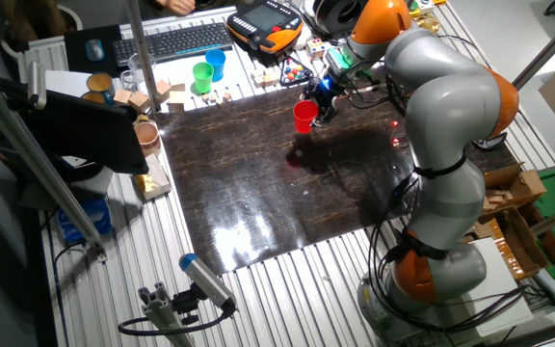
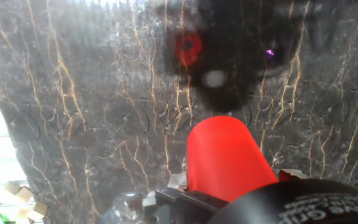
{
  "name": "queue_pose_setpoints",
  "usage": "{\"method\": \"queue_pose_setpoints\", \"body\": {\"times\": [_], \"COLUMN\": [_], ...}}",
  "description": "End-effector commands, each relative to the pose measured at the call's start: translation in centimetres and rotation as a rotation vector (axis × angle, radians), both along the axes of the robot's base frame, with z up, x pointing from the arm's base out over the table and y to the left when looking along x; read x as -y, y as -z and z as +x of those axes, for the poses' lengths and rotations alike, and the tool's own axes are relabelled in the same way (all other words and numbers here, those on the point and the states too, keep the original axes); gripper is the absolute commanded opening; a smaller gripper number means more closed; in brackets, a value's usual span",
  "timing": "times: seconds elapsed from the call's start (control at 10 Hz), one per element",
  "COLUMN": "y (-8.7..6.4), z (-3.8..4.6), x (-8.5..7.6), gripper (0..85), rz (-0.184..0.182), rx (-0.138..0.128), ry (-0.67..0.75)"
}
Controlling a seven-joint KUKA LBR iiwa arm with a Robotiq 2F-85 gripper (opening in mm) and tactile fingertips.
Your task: Pick up the cup
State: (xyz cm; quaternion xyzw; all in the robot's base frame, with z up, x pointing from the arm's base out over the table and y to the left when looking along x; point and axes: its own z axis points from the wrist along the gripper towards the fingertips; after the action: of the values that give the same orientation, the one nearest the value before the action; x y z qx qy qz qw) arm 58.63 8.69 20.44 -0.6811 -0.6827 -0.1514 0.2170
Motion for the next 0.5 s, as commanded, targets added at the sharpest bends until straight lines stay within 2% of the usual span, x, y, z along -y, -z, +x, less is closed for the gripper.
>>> {"method": "queue_pose_setpoints", "body": {"times": [0.0, 0.2, 0.4], "y": [-0.01, -0.07, -0.08], "z": [0.00, 0.00, -0.02], "x": [0.02, 0.12, 0.09], "gripper": [71.7, 71.7, 71.7], "rz": [-0.007, -0.026, -0.027], "rx": [0.003, 0.009, 0.006], "ry": [-0.005, -0.015, -0.016]}}
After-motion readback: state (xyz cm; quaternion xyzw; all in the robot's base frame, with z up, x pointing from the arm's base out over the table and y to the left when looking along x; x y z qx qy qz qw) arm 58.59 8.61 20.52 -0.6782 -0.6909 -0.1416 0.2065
